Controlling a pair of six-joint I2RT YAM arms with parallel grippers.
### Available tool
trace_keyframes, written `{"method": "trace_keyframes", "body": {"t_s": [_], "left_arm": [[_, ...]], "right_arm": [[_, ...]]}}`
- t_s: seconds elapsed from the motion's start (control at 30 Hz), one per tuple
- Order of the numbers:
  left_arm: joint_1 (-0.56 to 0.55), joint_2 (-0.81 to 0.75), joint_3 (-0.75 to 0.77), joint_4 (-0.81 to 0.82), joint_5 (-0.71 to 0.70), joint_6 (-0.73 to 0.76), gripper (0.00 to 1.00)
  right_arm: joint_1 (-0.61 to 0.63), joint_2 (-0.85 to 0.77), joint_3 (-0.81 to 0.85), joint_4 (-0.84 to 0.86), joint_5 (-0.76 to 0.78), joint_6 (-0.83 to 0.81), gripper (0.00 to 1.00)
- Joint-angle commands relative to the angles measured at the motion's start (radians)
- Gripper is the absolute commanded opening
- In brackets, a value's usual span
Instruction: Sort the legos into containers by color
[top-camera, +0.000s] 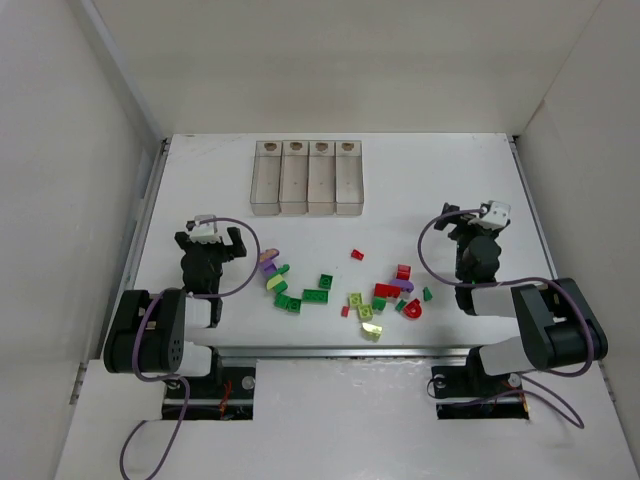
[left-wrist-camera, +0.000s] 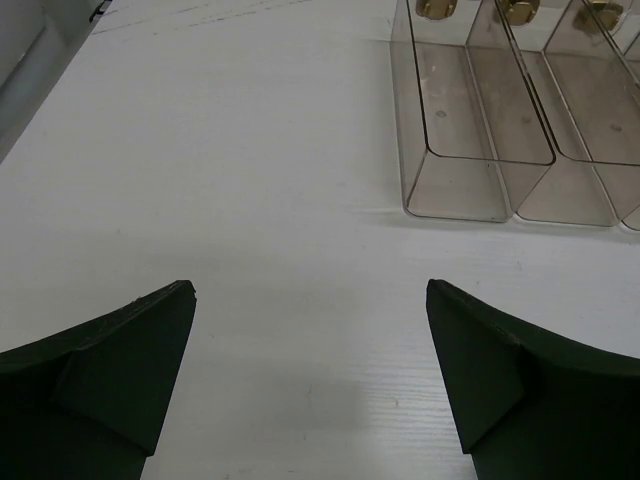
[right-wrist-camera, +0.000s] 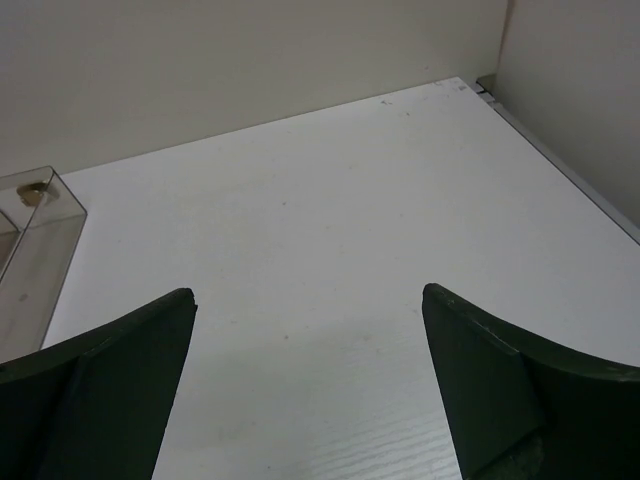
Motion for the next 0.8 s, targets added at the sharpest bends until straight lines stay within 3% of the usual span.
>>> {"method": "trace_keyframes", "body": {"t_s": [0.0,0.1,0.17,0.2,0.23,0.27,0.3,0.33,0.37,0.43,0.5,0.6,0.67,0.77], "left_arm": [[-0.004,-0.025,0.025,0.173,0.004,0.001,1.00],[-0.004,-0.025,0.025,0.173,0.004,0.001,1.00],[-0.013,-0.025,0.022,0.173,-0.013,0.010,1.00],[-0.013,-0.025,0.022,0.227,0.003,0.023,1.00],[-0.013,-0.074,0.022,0.174,0.026,0.035,1.00],[-0.013,-0.129,0.052,0.054,0.060,0.047,1.00],[-0.013,-0.184,0.186,-0.116,0.194,0.137,1.00],[-0.013,-0.221,0.279,-0.481,0.303,0.255,1.00],[-0.042,-0.238,0.369,-0.639,0.394,0.367,1.00],[-0.063,-0.238,0.590,-0.961,0.467,0.597,1.00],[-0.076,-0.224,0.727,-1.070,0.388,0.623,1.00],[-0.076,-0.241,0.768,-1.182,0.326,0.612,1.00],[-0.076,-0.273,0.754,-1.209,0.288,0.595,1.00],[-0.076,-0.335,0.705,-1.230,0.249,0.502,1.00]], "right_arm": [[-0.001,-0.015,-0.002,0.057,0.012,0.013,1.00],[-0.001,-0.015,0.021,0.048,0.000,0.004,1.00],[-0.001,-0.058,0.053,-0.048,-0.033,-0.016,1.00],[0.009,-0.090,0.099,-0.168,-0.005,-0.017,1.00],[0.009,-0.119,0.242,-0.314,-0.005,-0.017,1.00],[0.009,-0.141,0.326,-0.590,-0.005,-0.048,1.00],[0.019,-0.141,0.408,-0.713,-0.005,-0.070,1.00],[0.019,-0.141,0.494,-0.831,-0.022,-0.098,1.00],[0.035,-0.102,0.665,-1.069,-0.060,-0.137,1.00],[0.087,-0.051,0.815,-1.281,-0.144,-0.268,1.00],[0.132,0.032,0.981,-1.544,-0.194,-0.356,1.00],[0.233,0.131,1.050,-1.711,-0.248,-0.435,1.00],[0.305,0.170,1.040,-1.711,-0.295,-0.469,1.00],[0.347,0.261,1.067,-1.748,-0.430,-0.469,0.91]]}}
